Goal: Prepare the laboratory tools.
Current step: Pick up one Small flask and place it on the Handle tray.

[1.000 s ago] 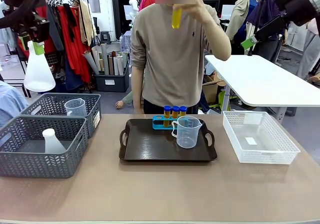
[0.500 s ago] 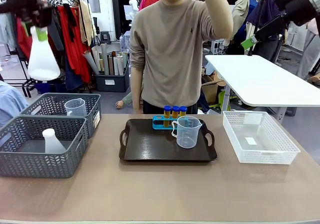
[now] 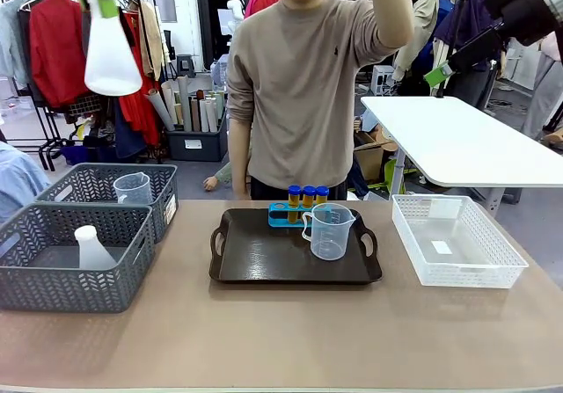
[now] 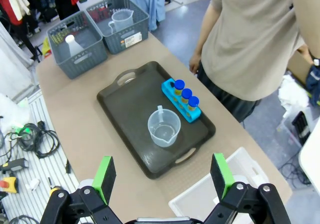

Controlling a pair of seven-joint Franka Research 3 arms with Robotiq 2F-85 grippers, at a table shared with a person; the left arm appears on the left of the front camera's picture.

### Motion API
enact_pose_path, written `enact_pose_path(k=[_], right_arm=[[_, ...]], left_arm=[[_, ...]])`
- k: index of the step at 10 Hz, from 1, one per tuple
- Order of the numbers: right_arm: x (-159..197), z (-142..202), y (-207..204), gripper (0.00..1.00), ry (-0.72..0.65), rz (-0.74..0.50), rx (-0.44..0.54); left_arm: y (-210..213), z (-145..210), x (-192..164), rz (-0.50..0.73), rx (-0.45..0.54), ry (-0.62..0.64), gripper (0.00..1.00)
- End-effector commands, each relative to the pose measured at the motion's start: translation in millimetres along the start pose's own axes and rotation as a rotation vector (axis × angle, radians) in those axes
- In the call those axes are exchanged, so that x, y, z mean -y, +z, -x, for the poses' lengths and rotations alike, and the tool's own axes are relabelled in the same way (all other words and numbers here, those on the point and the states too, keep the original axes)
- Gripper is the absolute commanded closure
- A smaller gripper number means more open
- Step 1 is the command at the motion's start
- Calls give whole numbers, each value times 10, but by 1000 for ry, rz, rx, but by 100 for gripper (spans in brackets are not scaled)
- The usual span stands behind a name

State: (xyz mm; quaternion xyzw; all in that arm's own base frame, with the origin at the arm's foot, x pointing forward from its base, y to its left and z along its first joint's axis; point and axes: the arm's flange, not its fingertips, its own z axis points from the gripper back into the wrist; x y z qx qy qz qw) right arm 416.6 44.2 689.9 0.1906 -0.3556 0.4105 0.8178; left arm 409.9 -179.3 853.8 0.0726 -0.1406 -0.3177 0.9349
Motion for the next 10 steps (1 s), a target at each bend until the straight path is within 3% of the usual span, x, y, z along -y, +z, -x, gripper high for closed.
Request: enact_pose_path(k=[1,6,10], right_arm=[[2,-13,8,0,-1,-14,20],[2,-13,8,0,-1,-14,20],[2,-13,8,0,-1,-14,20]], left_arm=[[170,-383,0,-24,16,-99,100],[-255,-790,322,14,122,-267,100],[-838,-1041,493,135,128,-354,100]])
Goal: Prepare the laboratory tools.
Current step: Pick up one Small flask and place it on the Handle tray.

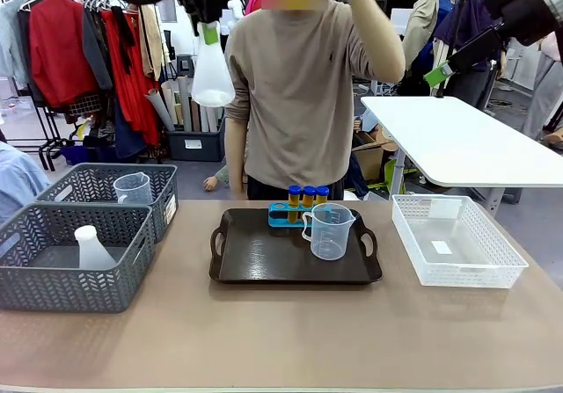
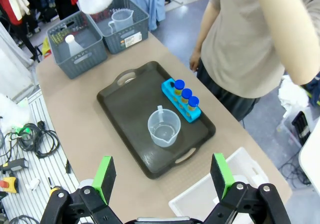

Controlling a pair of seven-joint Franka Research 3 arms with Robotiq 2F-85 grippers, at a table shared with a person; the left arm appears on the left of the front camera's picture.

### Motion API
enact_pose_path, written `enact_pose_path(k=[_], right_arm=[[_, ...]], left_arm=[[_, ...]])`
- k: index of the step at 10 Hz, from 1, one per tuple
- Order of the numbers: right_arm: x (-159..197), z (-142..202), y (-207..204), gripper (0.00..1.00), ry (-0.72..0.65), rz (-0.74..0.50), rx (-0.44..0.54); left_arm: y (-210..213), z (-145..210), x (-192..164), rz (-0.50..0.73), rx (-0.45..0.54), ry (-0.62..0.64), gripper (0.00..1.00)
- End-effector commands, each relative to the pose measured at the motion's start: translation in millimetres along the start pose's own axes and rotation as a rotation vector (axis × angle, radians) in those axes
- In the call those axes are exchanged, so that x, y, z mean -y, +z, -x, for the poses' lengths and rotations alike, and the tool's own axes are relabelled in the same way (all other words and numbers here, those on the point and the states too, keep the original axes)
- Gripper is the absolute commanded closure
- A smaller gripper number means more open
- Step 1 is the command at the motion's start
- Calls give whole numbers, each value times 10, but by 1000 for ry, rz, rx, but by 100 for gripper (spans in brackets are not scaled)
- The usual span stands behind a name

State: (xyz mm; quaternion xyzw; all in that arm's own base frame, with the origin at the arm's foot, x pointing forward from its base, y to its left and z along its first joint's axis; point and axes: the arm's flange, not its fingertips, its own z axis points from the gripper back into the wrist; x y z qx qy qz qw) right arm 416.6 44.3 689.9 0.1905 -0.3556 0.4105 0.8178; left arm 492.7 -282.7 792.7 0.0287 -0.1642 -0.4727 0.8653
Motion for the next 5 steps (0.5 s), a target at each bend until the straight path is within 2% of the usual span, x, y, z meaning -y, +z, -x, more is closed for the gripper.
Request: enact_pose_path(k=[1,3,5], right_arm=[[3,-13,8,0,-1,-14,20],[3,-13,8,0,-1,-14,20],[3,-13,8,0,-1,-14,20]], left_arm=[[-114,34,59,39,26,-41,100],[-272,-18,88,79,13,-50,100],[-248,4,71,76,15,-42,100]])
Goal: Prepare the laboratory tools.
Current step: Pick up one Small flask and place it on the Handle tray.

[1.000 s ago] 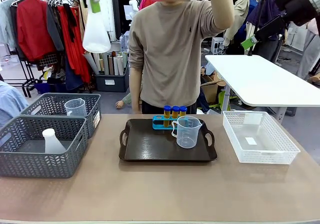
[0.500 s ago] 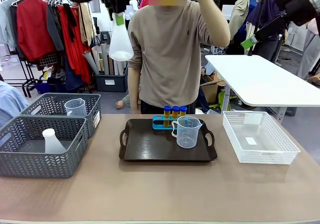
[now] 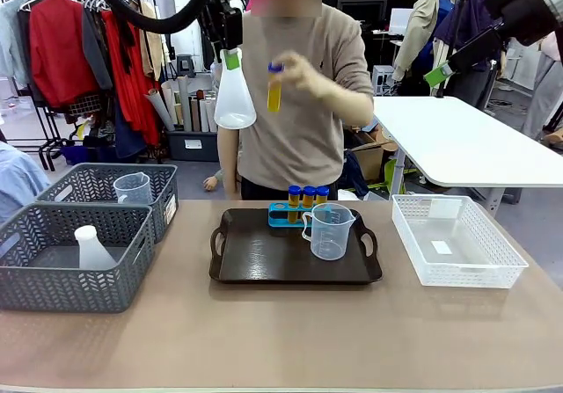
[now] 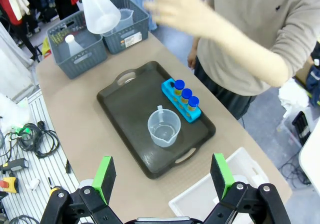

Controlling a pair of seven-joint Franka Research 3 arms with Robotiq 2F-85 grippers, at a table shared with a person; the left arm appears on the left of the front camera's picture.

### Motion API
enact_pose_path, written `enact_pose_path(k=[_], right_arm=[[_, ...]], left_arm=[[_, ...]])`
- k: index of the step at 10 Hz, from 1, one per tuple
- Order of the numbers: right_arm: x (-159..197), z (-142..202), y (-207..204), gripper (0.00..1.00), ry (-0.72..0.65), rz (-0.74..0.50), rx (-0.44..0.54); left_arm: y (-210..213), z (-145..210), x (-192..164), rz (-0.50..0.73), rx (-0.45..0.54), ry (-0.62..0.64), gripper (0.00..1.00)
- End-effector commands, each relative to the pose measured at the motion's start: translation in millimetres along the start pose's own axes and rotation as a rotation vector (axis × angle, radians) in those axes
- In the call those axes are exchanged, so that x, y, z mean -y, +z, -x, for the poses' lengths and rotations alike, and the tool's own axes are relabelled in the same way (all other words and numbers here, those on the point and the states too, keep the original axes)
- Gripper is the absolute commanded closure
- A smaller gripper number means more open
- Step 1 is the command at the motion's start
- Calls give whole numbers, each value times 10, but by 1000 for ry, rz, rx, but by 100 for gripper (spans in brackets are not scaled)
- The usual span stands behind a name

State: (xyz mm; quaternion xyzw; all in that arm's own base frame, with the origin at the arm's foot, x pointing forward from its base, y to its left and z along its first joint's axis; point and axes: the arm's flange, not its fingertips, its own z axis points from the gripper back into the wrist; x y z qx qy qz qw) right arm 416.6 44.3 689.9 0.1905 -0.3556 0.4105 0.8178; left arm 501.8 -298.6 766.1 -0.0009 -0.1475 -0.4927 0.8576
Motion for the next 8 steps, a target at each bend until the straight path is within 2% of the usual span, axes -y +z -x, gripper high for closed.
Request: enact_pose_path(k=[1,6,8], right_arm=[[3,-13,8,0,-1,-14,20],[3,-13,8,0,-1,-14,20],[3,-13,8,0,-1,-14,20]], left_arm=[[71,142,11,0,8,1,100],[288,575,67,-102,-60,67,100],[293,587,46,-91,-51,75,100]])
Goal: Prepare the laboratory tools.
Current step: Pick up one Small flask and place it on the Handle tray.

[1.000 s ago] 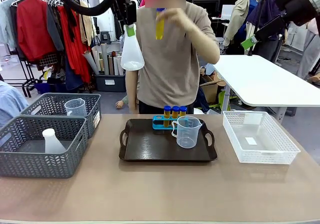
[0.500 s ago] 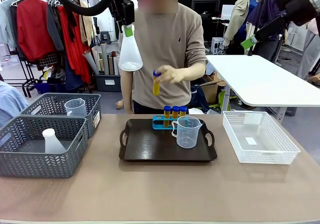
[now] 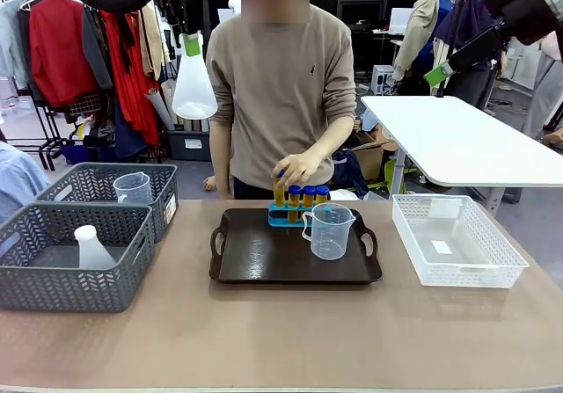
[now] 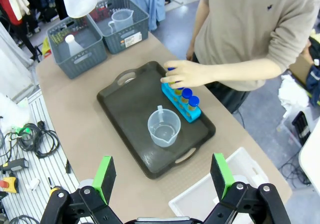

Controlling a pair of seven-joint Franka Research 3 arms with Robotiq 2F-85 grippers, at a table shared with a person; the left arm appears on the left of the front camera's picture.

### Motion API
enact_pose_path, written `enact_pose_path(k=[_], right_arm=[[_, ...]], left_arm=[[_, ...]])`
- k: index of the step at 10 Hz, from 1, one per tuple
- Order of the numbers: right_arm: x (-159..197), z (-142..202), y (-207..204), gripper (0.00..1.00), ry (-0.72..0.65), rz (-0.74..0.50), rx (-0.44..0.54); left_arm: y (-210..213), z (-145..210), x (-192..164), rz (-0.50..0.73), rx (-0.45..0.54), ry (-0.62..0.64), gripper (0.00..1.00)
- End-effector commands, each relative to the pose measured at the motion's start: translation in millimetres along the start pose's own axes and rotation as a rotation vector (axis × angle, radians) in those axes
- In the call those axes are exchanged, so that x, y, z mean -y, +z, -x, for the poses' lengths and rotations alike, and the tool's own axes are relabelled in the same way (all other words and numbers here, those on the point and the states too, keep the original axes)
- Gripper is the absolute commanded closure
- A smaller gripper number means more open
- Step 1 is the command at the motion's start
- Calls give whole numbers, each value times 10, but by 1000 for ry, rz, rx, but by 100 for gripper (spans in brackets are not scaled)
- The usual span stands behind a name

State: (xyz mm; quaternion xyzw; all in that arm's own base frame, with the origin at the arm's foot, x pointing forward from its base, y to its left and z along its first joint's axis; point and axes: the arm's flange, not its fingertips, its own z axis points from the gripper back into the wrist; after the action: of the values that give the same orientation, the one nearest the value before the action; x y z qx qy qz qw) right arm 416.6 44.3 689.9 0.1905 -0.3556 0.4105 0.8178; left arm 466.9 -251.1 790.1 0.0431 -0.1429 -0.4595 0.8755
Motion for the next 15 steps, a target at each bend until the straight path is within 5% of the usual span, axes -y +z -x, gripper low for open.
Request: enact_pose_path(k=[1,8,15], right_arm=[[3,-13,8,0,-1,-14,20],[3,-13,8,0,-1,-14,20],[3,-13,8,0,-1,-14,20]], left_arm=[[14,-31,2,4,5,-4,100],[-38,-21,8,5,-4,-4,100],[-1658,-741,371,210,-73,-273,100]])
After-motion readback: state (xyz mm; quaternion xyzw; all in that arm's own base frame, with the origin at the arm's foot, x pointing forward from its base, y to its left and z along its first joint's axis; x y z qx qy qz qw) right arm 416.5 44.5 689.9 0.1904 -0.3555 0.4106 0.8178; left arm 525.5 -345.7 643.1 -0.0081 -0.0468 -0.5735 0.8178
